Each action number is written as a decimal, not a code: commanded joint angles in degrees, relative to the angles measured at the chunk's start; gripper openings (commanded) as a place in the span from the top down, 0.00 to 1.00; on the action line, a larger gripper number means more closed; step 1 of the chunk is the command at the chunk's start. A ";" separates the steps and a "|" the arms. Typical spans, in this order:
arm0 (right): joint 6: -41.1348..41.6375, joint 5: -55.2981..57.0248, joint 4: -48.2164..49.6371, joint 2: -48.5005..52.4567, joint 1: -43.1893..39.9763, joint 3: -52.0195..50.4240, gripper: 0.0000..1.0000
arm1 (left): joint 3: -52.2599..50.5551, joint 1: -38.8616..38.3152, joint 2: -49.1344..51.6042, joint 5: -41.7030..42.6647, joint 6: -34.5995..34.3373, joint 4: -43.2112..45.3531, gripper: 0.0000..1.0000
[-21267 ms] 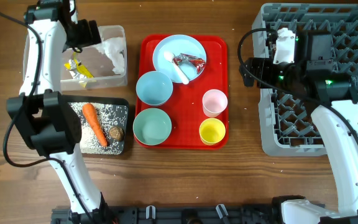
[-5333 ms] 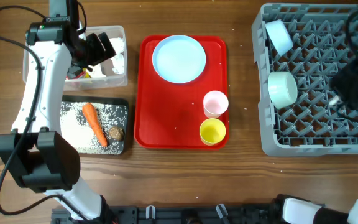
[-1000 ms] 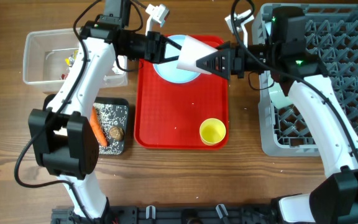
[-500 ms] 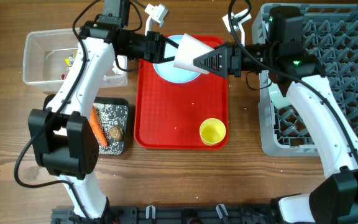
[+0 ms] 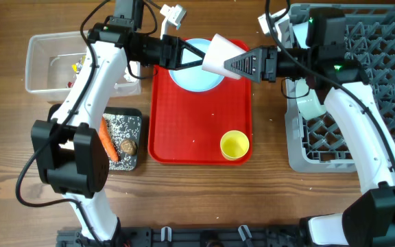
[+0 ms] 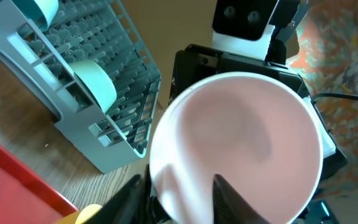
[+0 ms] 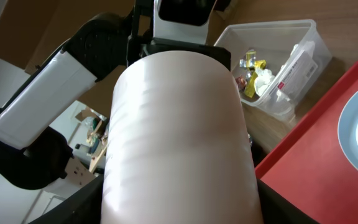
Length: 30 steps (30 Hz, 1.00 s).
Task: Sort waste into correct bins and load items into the dishwasher rack
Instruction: 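Hand the pink cup from the left gripper to the right gripper, then place the pink cup upside down in the dish rack with right gripper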
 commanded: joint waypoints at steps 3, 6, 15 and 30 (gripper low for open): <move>-2.78 -0.52 -1.79 -0.87 -2.21 -0.04 0.52 | -0.13 -0.09 -0.94 0.72 0.87 0.09 0.57; -3.65 -0.50 -2.73 -0.87 -5.25 -0.04 0.52 | -0.13 -0.09 -0.94 0.70 0.87 0.11 0.46; -7.10 21.62 -17.57 -1.20 -11.37 0.98 0.51 | -0.13 -0.09 -0.94 -7.48 0.52 -0.17 0.22; -7.98 60.19 -57.22 -1.77 -25.24 24.28 0.51 | -0.15 -0.15 -0.83 -58.69 0.24 -10.10 0.00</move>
